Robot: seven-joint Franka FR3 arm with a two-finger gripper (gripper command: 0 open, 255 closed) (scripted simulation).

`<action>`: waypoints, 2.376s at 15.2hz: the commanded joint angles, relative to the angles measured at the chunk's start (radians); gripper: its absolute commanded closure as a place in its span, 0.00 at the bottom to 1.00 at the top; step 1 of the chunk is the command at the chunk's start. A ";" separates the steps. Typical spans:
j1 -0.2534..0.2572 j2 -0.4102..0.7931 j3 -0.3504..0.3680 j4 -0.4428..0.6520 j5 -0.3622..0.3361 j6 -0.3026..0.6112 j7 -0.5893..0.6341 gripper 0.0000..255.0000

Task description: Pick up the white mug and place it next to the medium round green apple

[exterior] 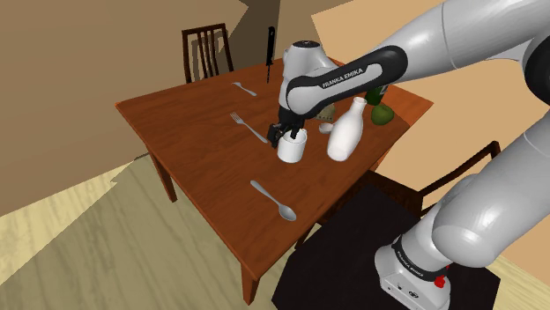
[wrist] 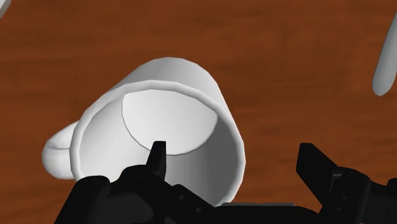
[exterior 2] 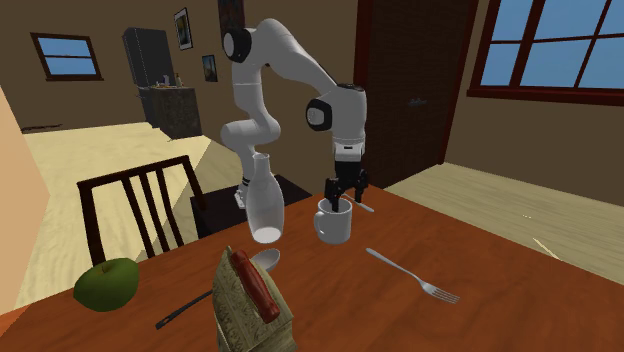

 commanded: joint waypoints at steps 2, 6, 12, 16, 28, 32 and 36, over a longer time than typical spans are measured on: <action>0.000 0.000 0.000 0.000 0.000 0.000 0.000 1.00; 0.000 0.000 0.000 0.000 0.000 0.000 0.000 1.00; 0.000 -0.008 0.000 0.005 0.001 -0.013 -0.001 1.00; 0.000 -0.039 0.000 0.029 0.005 -0.067 -0.004 1.00; 0.000 -0.110 -0.002 0.120 0.013 -0.229 -0.010 1.00; 0.000 -0.127 -0.003 0.157 0.014 -0.283 -0.011 1.00; -0.001 -0.140 -0.004 0.198 0.015 -0.337 -0.012 1.00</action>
